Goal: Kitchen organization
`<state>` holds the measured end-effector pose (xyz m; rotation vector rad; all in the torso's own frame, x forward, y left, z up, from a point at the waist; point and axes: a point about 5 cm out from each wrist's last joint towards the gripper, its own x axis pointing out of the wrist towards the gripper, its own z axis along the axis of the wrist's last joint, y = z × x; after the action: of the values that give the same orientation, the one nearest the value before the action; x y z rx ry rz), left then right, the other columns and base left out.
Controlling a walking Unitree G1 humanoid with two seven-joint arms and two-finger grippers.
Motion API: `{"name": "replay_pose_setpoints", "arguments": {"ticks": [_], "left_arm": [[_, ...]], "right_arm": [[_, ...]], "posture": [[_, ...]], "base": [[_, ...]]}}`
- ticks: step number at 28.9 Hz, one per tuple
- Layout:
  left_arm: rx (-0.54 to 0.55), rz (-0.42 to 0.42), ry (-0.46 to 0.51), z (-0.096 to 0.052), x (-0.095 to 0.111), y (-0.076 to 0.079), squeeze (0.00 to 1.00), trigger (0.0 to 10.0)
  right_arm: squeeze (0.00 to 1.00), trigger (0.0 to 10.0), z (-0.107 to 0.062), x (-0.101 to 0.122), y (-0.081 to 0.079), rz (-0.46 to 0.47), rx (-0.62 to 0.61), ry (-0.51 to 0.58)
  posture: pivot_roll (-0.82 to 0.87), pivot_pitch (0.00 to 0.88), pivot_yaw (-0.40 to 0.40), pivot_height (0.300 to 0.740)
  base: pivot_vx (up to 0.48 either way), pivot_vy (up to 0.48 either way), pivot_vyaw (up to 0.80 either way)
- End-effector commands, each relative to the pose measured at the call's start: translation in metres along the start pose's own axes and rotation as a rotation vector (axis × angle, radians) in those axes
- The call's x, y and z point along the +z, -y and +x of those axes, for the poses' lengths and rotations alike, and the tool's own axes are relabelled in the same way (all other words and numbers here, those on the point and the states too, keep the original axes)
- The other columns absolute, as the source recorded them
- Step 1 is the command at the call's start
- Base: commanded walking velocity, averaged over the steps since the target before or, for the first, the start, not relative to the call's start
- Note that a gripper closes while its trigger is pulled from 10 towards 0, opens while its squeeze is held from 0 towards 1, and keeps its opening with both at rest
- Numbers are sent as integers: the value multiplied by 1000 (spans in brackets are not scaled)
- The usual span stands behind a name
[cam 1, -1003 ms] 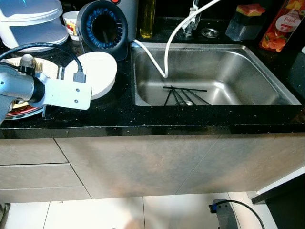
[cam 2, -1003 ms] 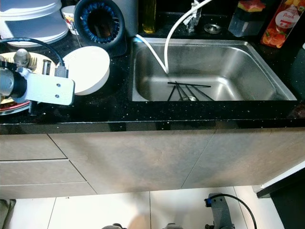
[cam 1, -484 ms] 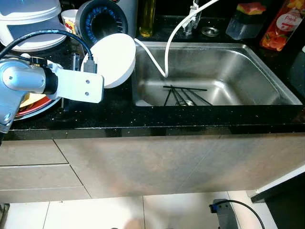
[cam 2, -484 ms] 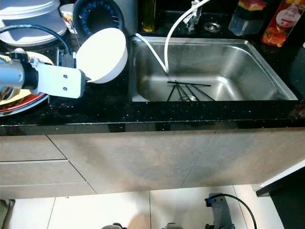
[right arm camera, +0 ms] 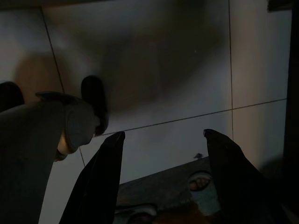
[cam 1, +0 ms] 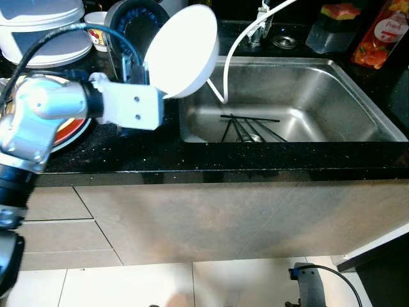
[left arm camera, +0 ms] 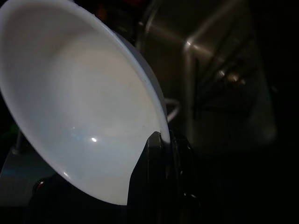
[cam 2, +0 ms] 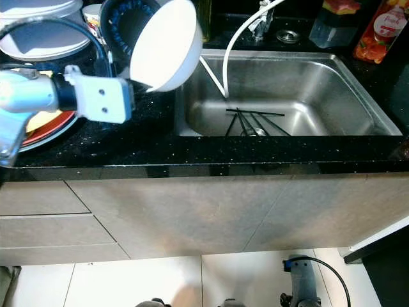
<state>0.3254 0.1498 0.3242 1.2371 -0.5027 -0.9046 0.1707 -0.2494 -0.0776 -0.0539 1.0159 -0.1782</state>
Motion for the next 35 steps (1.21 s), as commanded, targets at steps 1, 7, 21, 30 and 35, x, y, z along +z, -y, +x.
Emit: {"name": "replay_pose_setpoints", "arguments": {"ticks": [1,7,21,30,35], "left_arm": [[45,-34,12,2,-1,-3,0,0],[150,-229,118,17,-2,1,0,4549],[285,-458,151,32,-13,4,0,10000],[179,-557,189,42,-16,19,0,10000],[107,-556,222,52,-11,21,0,10000]], "right_arm": [[0,10000,-1,-4,1,37,-5,-3],[0,10000,-1,-6,-1,49,0,-12],[0,10000,-1,-4,0,27,-1,1],[0,10000,-2,-12,5,13,-13,-5],[0,10000,-5,-24,13,31,-38,-32]], "posture": [[93,133,-51,740],[86,135,-44,740],[78,132,-52,740],[35,169,-50,740],[4,207,-36,740]], "base": [[0,0,0],[0,0,-581],[0,0,-229],[0,0,0],[0,0,-160]]}}
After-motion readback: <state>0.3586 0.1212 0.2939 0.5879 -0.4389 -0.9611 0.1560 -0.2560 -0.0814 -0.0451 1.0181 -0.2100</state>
